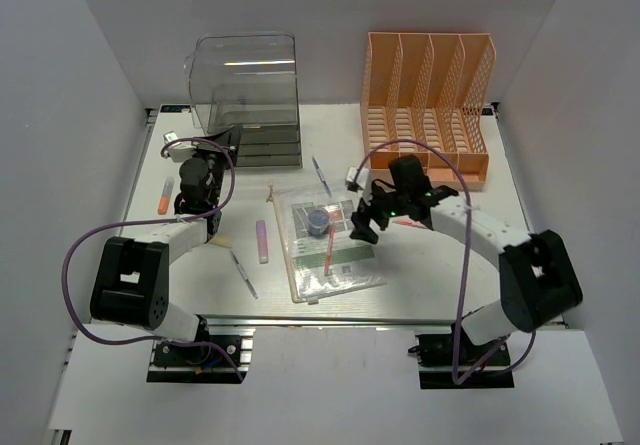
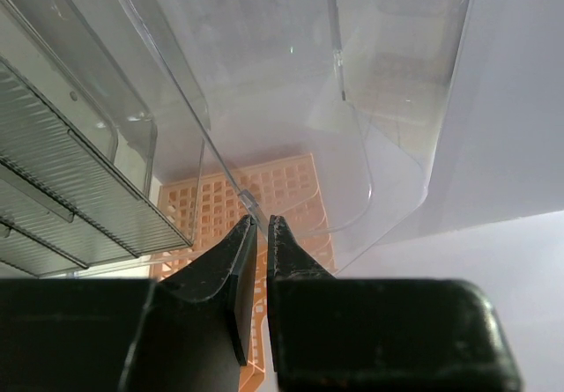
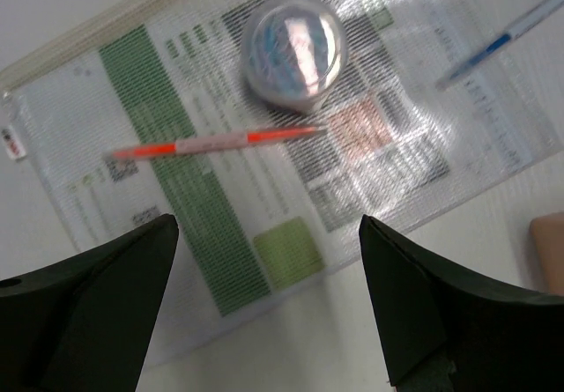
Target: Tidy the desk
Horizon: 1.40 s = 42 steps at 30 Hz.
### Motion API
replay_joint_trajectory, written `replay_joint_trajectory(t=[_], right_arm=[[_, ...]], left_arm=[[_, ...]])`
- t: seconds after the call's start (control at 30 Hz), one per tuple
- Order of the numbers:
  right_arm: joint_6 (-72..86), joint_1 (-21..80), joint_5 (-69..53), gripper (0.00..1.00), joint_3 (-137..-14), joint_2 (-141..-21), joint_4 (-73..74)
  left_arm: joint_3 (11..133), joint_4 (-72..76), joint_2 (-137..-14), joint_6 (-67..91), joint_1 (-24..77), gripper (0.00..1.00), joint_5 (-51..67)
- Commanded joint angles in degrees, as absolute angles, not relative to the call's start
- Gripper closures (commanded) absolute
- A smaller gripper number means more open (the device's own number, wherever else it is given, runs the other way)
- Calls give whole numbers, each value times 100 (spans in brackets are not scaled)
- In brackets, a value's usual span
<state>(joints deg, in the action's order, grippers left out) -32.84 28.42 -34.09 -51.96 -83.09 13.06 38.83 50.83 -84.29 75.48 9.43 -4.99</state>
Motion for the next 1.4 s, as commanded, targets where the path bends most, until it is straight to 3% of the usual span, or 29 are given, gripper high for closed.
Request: replay_joint_trajectory(t=[0.0, 0.27, 0.73, 1.2, 1.37], right_arm=[[-2804, 3128, -2795, 11, -5992, -8823, 756], [-2013, 3823, -2092, 11, -7381, -10054, 1168], [-1634, 4350, -1125, 11, -7778, -10775, 1459], [-2013, 4526, -844, 23, -7875, -10845, 1749], [-2065, 4518, -835, 35, -7866, -10899, 1819]], left_arm=[[4043, 5212, -8104, 7532, 923, 100, -360], [3973, 5221, -8095, 7488, 923, 100, -378], [3999, 5150, -8051, 7462, 923, 100, -325], [4025, 5045, -8033, 7462, 923, 100, -334], [4034, 5001, -7981, 7427, 923, 100, -343]])
